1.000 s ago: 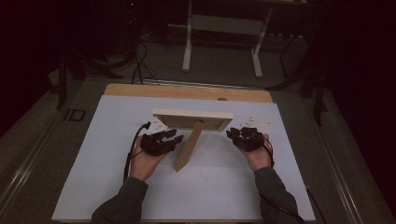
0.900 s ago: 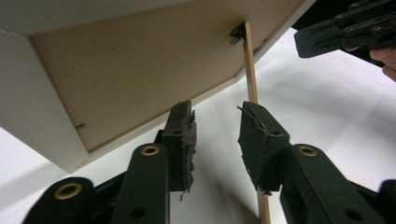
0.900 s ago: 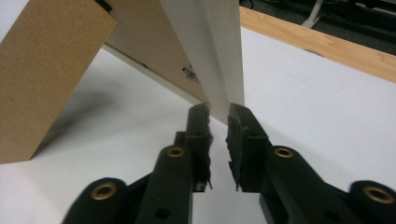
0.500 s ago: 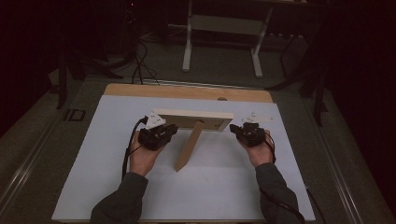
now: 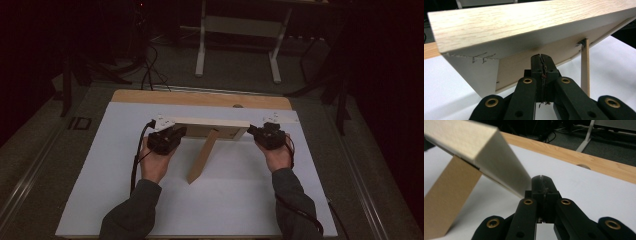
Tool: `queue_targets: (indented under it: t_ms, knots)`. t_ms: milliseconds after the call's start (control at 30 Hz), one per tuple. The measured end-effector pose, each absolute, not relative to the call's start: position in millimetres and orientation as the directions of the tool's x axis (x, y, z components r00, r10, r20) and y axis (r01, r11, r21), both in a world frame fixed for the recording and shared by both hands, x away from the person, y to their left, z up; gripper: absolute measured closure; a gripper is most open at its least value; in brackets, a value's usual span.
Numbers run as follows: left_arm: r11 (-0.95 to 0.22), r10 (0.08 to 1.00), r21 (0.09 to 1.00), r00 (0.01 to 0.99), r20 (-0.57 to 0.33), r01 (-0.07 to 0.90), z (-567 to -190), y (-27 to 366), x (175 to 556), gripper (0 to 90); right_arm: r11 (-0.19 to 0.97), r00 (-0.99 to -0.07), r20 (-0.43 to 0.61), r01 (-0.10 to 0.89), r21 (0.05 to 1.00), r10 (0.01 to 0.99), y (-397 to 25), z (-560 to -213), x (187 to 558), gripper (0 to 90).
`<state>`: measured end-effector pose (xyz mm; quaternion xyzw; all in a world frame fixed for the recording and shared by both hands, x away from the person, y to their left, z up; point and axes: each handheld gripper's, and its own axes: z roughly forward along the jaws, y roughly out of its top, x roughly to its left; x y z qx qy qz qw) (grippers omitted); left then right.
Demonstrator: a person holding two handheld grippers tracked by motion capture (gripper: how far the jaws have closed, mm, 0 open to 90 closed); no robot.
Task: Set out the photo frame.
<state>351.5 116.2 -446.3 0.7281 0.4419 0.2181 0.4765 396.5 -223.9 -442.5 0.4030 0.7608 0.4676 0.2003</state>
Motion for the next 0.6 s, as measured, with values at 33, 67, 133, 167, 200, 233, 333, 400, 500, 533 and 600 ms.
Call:
queue_targets:
  t_ms: [33,67,133,167,200,233,333,400,500,533,600]
  knots:
    - [-0.156,0.851,0.885,0.514,-0.104,0.438,-446.4,116.2,352.2,90.0,0.231,-0.595,0.079,0.427,0.874,0.8,-223.7,-441.6,397.1,90.0]
    - [-0.156,0.852,0.885,0.512,-0.104,0.439,-446.6,115.8,352.8,90.0,0.227,-0.595,0.083,0.426,0.876,0.799,-223.5,-440.7,397.7,90.0]
    - [-0.16,0.853,0.884,0.512,-0.101,0.44,-446.6,115.0,354.1,90.0,0.218,-0.596,0.092,0.428,0.877,0.798,-222.9,-439.0,399.2,90.0]
    - [-0.16,0.854,0.883,0.511,-0.101,0.442,-446.6,114.5,354.6,90.0,0.216,-0.597,0.094,0.427,0.878,0.797,-222.8,-438.1,400.0,90.0]
    - [-0.162,0.853,0.882,0.512,-0.1,0.442,-446.6,114.0,354.9,90.0,0.212,-0.597,0.097,0.427,0.879,0.797,-222.5,-437.4,400.7,90.0]
    - [-0.162,0.853,0.882,0.512,-0.1,0.442,-446.6,114.0,354.9,90.0,0.212,-0.597,0.097,0.427,0.879,0.797,-222.5,-437.4,400.7,90.0]
    - [-0.167,0.852,0.88,0.514,-0.099,0.445,-447.0,111.7,355.8,90.0,0.197,-0.599,0.114,0.429,0.882,0.793,-222.7,-435.7,403.5,90.0]
    - [-0.168,0.851,0.879,0.516,-0.099,0.446,-447.3,111.0,356.4,90.0,0.191,-0.603,0.123,0.431,0.882,0.788,-223.6,-435.5,404.3,90.0]
    - [-0.171,0.851,0.876,0.516,-0.099,0.45,-447.7,110.2,357.1,90.0,0.187,-0.603,0.127,0.431,0.883,0.788,-224.4,-435.0,405.9,90.0]
    - [-0.172,0.85,0.876,0.517,-0.099,0.451,-447.8,110.1,357.3,90.0,0.186,-0.602,0.128,0.431,0.883,0.788,-224.8,-434.7,406.8,90.0]
    - [-0.171,0.851,0.876,0.516,-0.101,0.452,-448.0,109.7,357.7,90.0,0.179,-0.603,0.137,0.433,0.884,0.786,-225.6,-433.9,409.2,90.0]
